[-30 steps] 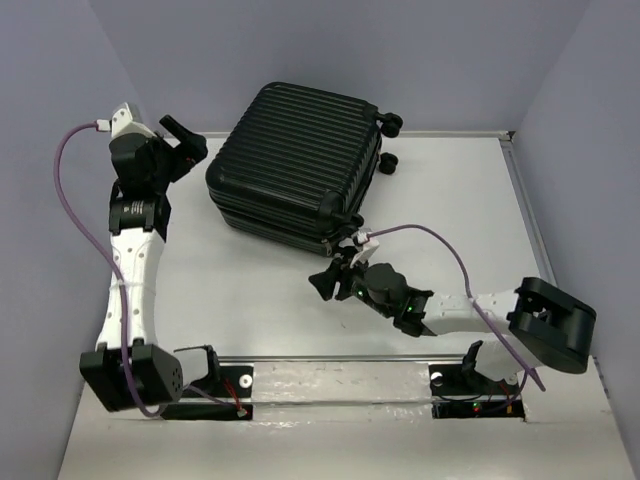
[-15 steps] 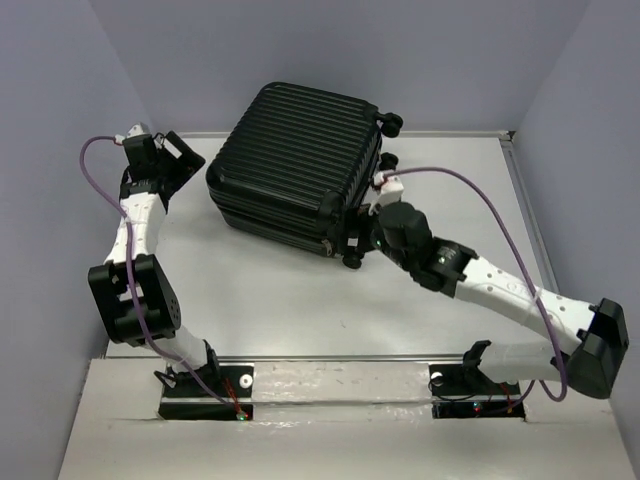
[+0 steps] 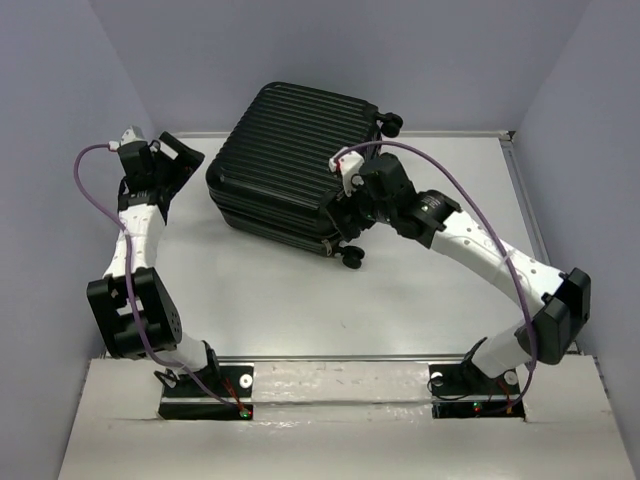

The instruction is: Pack the luggage

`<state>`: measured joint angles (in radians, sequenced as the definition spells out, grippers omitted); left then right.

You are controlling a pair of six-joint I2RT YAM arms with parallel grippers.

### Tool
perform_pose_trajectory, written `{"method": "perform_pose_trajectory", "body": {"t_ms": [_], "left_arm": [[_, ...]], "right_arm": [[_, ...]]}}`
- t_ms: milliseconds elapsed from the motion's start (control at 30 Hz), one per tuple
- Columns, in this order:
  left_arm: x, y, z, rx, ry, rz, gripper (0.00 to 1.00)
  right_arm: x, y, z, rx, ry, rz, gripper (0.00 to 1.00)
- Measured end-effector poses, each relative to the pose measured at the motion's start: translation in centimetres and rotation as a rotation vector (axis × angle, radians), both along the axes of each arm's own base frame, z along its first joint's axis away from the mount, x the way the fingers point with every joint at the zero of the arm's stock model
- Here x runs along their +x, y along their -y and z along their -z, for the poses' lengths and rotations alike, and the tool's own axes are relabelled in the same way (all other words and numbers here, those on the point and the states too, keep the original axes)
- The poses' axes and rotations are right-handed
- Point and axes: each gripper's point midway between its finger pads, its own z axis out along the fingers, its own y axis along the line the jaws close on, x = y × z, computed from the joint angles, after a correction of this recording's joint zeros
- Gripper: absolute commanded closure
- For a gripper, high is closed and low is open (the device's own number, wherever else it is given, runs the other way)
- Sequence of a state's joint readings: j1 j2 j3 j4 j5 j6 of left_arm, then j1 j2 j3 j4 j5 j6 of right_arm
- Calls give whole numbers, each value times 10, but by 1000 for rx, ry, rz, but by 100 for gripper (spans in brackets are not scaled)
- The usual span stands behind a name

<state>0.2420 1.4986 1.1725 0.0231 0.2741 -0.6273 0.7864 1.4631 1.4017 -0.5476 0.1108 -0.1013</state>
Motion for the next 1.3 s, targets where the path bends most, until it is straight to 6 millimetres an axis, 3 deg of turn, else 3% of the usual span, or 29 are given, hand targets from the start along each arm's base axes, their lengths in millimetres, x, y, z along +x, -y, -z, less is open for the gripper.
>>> {"method": "perform_pose_trajectory", "body": {"t_ms": [100,233,333,400,467,533,667,733,767,800,833,867,1000,1133,1167,1233,1267,1300], "left_arm": [[-3,2,-2,-6,10,2,1],[-8,5,-5,-12,21,8,1],[-10,7,-13,-12,40,15,1],[-11,7,-18,-9,53,18,1],[-15,8,-23,-6,65,19,1],[-21,11,-28,-4,79,24,1],[-35,18,-37,3,108,40,1],[-43,23,-42,9,123,50,1],[-48,26,-45,16,134,56,1],[-53,30,-48,22,144,63,1],[-59,35,-52,34,158,74,1],[-67,41,-56,44,175,86,1],[-94,64,-67,75,232,141,1],[-106,74,-41,77,209,169,1],[-107,75,-27,71,177,170,1],[-107,77,1,54,110,175,1],[-107,78,12,46,80,180,1],[-106,82,21,38,55,191,1]], "right_arm": [[15,-9,4,-58,-8,-65,1],[19,-26,46,-135,-101,-160,13],[12,-26,82,-209,-187,-209,56],[11,-22,88,-229,-202,-218,85],[14,-20,84,-226,-190,-224,93],[13,-18,81,-218,-179,-215,93],[-1,4,74,-190,-126,-168,93],[-18,20,75,-171,-119,-152,84],[-32,33,75,-158,-119,-140,53],[-45,44,75,-148,-122,-128,30],[-60,58,72,-134,-126,-111,11],[-68,66,70,-120,-124,-89,1],[-87,110,39,-39,-59,67,0],[-93,116,16,80,-29,139,1],[-93,115,13,97,-23,144,6],[-91,115,0,162,-9,181,41],[-86,117,-6,188,-3,218,59],[-79,120,-13,209,8,260,89]]}}
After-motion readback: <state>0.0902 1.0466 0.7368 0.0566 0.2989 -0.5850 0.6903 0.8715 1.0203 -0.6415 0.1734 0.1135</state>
